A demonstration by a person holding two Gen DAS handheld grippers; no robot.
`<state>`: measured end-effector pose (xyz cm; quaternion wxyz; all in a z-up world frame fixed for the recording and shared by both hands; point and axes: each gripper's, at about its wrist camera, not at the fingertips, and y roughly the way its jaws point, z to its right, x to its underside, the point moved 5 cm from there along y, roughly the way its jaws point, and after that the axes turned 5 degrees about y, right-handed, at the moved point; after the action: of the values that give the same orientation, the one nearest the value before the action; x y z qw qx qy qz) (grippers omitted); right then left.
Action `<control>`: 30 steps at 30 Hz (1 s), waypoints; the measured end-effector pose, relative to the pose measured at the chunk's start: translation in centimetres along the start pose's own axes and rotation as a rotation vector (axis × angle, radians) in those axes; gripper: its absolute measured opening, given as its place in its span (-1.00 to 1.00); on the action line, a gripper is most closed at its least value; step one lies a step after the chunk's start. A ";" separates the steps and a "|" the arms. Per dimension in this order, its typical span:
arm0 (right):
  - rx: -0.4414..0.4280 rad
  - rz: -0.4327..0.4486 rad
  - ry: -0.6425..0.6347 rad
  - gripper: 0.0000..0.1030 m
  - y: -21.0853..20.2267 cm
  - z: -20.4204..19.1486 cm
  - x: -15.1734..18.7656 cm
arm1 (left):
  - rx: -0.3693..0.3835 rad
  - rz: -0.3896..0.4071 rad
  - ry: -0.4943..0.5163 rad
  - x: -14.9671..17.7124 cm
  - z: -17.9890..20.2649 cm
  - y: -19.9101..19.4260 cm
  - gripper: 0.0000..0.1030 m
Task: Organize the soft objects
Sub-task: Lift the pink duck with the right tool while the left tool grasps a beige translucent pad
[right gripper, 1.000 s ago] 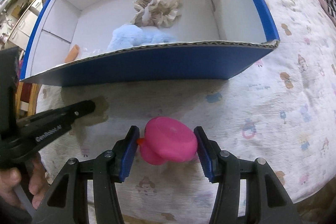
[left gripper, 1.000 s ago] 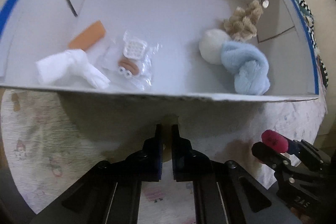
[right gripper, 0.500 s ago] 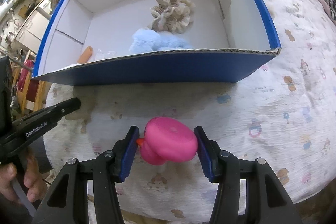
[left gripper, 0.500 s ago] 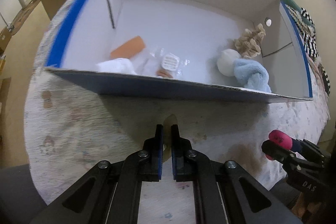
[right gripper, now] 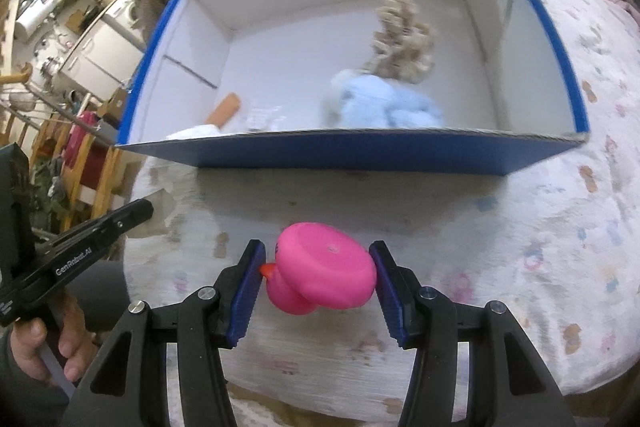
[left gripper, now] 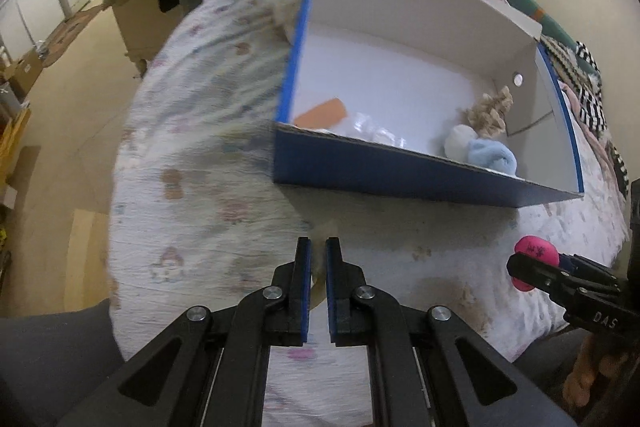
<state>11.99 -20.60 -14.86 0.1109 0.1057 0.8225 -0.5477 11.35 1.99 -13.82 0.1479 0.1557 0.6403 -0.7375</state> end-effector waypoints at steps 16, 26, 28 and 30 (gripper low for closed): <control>-0.074 0.077 -0.055 0.10 -1.4 -2.4 -0.6 | -0.184 0.140 0.036 -0.7 -0.1 -3.1 -0.88; -0.146 0.185 -0.085 0.10 -4.1 -3.5 -2.2 | -0.166 0.236 0.023 -2.9 0.6 -6.7 -0.88; -0.157 0.217 -0.085 0.10 -5.0 -3.5 -2.6 | -0.160 0.240 0.019 -3.7 0.7 -7.0 -0.88; -0.164 0.248 -0.080 0.10 -5.7 -3.4 -3.2 | -0.157 0.245 0.016 -4.5 0.7 -7.2 -0.88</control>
<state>13.10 -19.75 -7.65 0.2189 0.1751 0.8400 -0.4646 12.39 2.33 -5.42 0.2433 0.2263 0.6733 -0.6605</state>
